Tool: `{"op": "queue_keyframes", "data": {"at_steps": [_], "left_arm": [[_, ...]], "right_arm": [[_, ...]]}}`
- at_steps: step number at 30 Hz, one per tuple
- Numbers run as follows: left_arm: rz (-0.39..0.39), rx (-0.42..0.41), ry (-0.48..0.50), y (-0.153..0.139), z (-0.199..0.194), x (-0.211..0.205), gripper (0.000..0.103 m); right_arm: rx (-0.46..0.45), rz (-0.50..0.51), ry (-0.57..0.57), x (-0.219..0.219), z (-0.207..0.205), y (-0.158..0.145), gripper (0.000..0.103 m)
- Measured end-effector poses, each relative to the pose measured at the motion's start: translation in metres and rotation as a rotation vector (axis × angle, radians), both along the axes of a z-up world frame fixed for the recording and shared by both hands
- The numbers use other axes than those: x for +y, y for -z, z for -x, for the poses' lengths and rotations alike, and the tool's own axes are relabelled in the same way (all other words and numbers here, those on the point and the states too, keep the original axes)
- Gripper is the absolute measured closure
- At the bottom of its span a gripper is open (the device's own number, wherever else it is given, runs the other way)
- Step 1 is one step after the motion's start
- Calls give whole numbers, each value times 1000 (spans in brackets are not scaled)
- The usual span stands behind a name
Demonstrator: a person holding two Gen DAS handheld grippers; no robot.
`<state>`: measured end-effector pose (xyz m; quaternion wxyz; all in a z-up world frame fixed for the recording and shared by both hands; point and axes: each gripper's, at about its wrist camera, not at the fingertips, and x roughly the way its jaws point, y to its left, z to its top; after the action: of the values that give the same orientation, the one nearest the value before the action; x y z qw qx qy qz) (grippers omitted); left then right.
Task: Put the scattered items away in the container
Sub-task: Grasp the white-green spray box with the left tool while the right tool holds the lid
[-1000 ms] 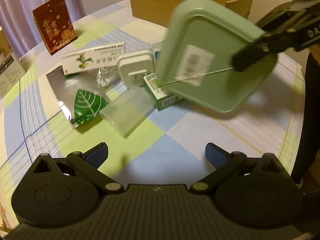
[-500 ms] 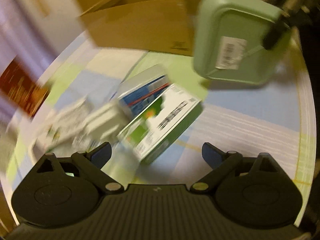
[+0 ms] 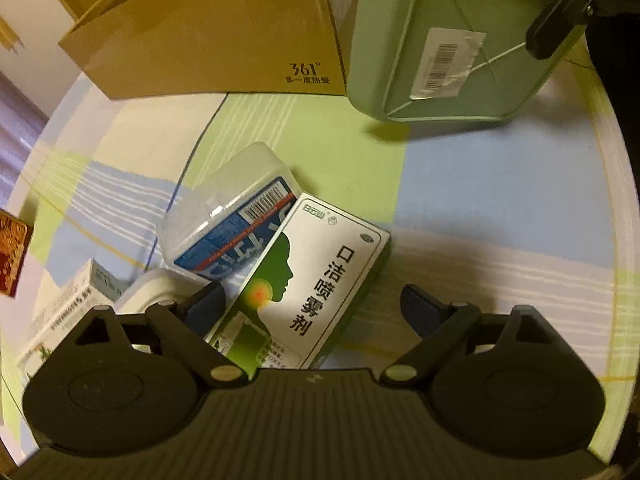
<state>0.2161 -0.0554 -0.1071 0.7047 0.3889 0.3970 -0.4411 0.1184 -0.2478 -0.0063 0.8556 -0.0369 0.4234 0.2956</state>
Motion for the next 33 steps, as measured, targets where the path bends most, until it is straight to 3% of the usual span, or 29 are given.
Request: {"op": "queue_keyframes", "data": {"at_steps": [6,13,18,19,23,33], "left_arm": [[25,132,-24,-16,21,6,15],[-15,52,-33,-4,13,2,17],[-42,109,-65,6,-3,1,33],[-37,121,-81,5,-4,3,43],[-46,165,-105,3,-1,3,51],[-18,187,-239,8,19,3,52]], "right_arm": [[-9,-23,0,0,-1,2,90],[-6,-42,23,-3,2,3,90],[-5,-38,32,-5,3,4,90],[-6,-38,34,-6,3,4,90],[-10,-37,36,-8,2,3,90],[-24,-24,35,-5,4,5,90]]}}
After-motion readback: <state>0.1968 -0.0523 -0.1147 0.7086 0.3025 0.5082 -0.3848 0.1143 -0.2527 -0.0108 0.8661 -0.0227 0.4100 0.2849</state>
